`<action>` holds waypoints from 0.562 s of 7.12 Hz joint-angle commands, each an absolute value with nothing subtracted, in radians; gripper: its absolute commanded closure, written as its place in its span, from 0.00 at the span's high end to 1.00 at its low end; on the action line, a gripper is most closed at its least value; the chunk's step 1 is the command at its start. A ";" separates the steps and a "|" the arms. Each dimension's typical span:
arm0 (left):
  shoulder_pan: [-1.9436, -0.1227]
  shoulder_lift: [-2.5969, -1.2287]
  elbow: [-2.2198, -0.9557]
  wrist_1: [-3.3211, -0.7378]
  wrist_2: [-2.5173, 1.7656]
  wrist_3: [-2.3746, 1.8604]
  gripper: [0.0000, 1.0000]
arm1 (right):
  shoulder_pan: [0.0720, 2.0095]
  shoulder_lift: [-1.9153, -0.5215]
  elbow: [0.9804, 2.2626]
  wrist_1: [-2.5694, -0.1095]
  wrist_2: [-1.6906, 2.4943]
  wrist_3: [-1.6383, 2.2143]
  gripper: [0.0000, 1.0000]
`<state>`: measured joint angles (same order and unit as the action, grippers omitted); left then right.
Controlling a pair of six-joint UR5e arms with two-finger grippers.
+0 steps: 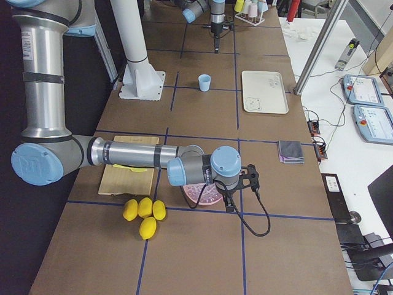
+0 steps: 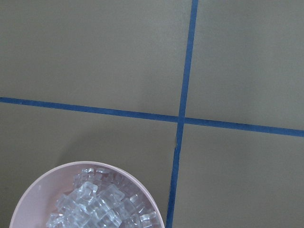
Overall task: Mash ice and strawberries in cup
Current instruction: 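Withdraw the empty left gripper away from the cup toward its side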
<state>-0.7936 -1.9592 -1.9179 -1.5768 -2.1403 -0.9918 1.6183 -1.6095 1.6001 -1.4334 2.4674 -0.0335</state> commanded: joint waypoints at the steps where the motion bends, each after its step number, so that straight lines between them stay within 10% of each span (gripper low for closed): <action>1: -0.914 -1.817 -1.933 -1.575 -2.221 -0.779 1.00 | 1.608 -1.609 1.640 -1.514 2.439 -0.034 0.99; 4: -1.066 -1.643 -1.905 -1.577 -2.227 -0.435 1.00 | 1.598 -1.629 1.674 -1.511 2.373 -0.034 0.99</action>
<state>-1.0046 -1.7101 -1.9211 -1.5758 -2.2248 -0.5788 1.6002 -1.6253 1.6669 -1.5120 2.3873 -0.0337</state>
